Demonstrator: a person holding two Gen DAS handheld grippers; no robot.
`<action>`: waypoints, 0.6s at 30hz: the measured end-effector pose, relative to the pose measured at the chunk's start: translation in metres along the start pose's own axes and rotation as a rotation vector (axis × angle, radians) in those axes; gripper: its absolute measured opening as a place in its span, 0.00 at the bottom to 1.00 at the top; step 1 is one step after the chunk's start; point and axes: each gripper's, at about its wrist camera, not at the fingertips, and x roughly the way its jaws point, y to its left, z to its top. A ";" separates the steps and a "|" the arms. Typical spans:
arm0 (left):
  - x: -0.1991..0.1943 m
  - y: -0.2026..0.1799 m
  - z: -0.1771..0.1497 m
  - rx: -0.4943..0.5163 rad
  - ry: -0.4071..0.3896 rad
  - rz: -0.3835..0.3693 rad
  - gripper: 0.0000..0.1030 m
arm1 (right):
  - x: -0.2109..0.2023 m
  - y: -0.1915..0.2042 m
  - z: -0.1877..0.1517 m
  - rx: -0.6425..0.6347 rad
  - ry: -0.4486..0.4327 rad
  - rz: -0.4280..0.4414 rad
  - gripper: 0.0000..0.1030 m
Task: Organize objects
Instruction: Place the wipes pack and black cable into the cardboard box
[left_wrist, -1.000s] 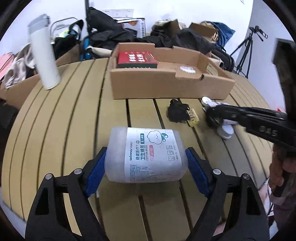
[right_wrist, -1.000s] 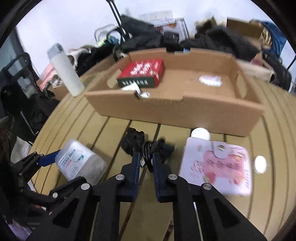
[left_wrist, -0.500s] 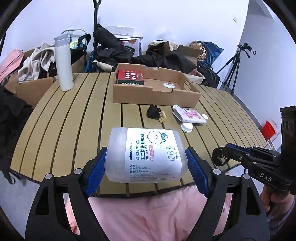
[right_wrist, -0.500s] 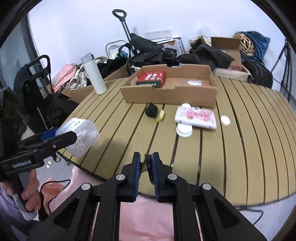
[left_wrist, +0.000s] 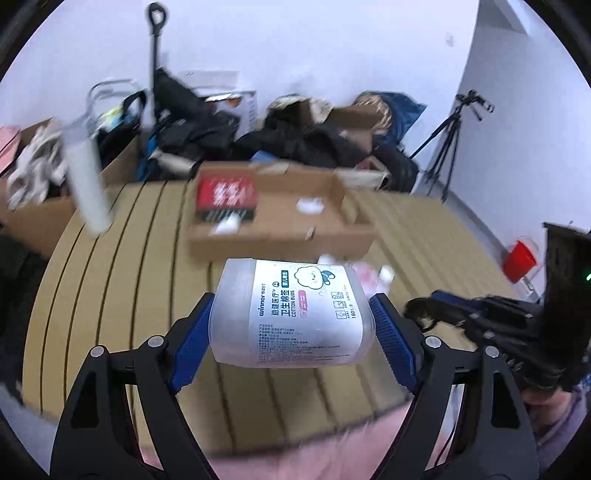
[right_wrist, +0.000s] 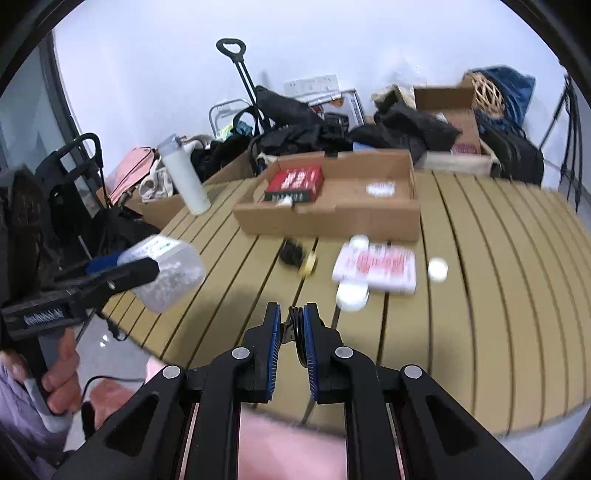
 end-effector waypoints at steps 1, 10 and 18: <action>0.009 0.001 0.014 -0.001 0.006 -0.008 0.77 | 0.006 -0.005 0.015 -0.015 -0.005 -0.003 0.14; 0.155 0.017 0.144 -0.057 0.093 -0.009 0.77 | 0.119 -0.089 0.154 0.037 0.040 0.003 0.14; 0.285 0.036 0.156 -0.090 0.214 0.072 0.78 | 0.235 -0.143 0.203 0.097 0.150 -0.114 0.14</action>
